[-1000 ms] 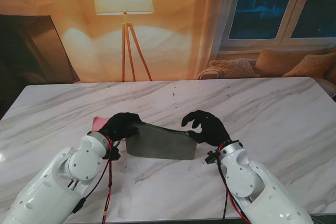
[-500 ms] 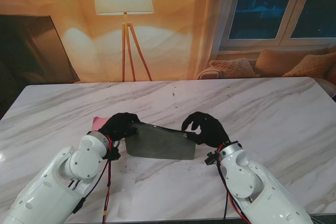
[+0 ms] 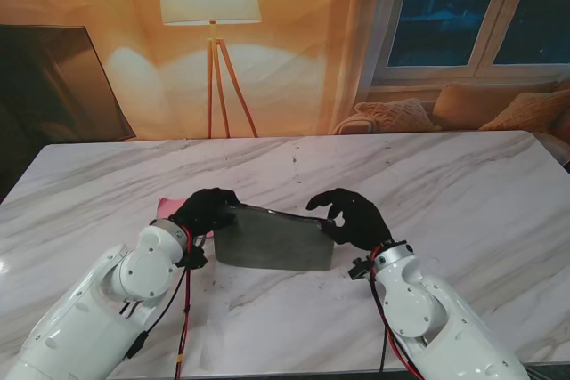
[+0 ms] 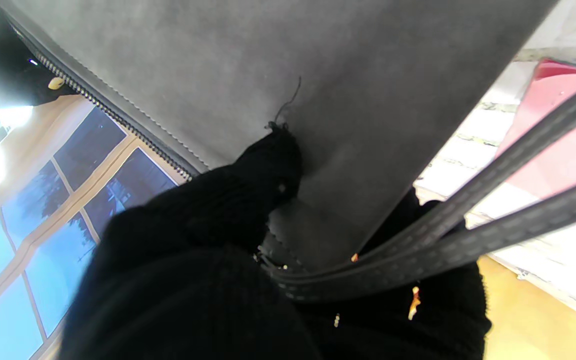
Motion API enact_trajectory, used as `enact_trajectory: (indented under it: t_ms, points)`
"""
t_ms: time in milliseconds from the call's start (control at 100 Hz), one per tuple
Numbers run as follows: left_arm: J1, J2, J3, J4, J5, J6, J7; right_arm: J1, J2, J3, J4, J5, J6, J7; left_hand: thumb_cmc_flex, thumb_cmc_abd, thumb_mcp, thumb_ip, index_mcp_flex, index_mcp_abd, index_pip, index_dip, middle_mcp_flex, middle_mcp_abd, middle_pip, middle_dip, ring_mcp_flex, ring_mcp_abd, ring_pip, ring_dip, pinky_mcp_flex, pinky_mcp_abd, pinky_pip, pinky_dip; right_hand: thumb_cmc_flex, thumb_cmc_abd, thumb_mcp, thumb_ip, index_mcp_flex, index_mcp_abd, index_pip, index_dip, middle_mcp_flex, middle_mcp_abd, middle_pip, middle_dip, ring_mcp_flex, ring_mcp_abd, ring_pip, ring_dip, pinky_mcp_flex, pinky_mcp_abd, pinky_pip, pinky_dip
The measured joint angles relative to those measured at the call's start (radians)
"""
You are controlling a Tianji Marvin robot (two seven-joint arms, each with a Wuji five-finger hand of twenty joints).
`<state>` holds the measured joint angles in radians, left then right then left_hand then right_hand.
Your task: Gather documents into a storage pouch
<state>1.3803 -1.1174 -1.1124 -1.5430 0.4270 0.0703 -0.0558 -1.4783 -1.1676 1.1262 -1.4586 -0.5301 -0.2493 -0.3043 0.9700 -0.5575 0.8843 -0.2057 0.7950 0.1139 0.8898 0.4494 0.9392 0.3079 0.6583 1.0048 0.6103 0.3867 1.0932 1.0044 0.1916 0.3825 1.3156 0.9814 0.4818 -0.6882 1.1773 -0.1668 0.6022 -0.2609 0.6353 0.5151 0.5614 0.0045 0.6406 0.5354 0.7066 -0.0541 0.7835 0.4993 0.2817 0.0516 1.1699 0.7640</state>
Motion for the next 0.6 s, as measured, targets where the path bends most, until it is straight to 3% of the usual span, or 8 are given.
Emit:
enact_trajectory:
  t_ms: [350,510,600]
  points:
    - [-0.002,0.000,-0.001,0.003,0.001,-0.004,0.000,0.000,-0.004,0.002,0.011,-0.007,-0.026,-0.023,0.000,0.000,0.000,0.000,0.000,0.004,-0.001,0.001,0.000,0.000,0.002,0.000,0.000,0.000,0.000,0.000,0.000,0.000,0.000,0.001,0.004,-0.001,0.000,-0.002,0.000,-0.003,0.061,0.087,0.000,0.000,0.002,-0.007,0.000,0.000,0.000,0.000,0.011,0.000,0.000,0.000]
    - [-0.002,0.000,0.000,0.003,0.000,-0.003,-0.001,-0.001,-0.004,0.005,0.013,-0.021,-0.027,-0.026,0.000,0.000,0.000,0.000,0.000,0.004,-0.007,0.006,0.000,0.000,0.002,0.000,0.000,0.000,0.000,0.000,0.000,0.000,0.000,0.001,0.014,-0.003,0.000,-0.073,0.006,-0.005,0.125,0.087,0.000,0.000,0.008,-0.009,0.000,0.000,0.000,0.000,0.011,0.000,0.000,0.000]
    - [-0.002,0.000,-0.001,0.003,0.000,-0.005,-0.001,0.000,-0.004,0.004,0.019,-0.022,-0.026,-0.027,0.000,0.000,0.001,0.000,0.000,0.005,-0.008,0.008,0.000,0.000,0.003,0.000,0.000,0.000,0.000,0.000,0.000,0.000,0.000,0.002,0.024,-0.015,0.000,-0.073,0.006,-0.013,0.152,0.079,0.000,0.000,0.008,-0.009,0.000,0.000,0.000,0.000,0.011,0.000,0.000,-0.002]
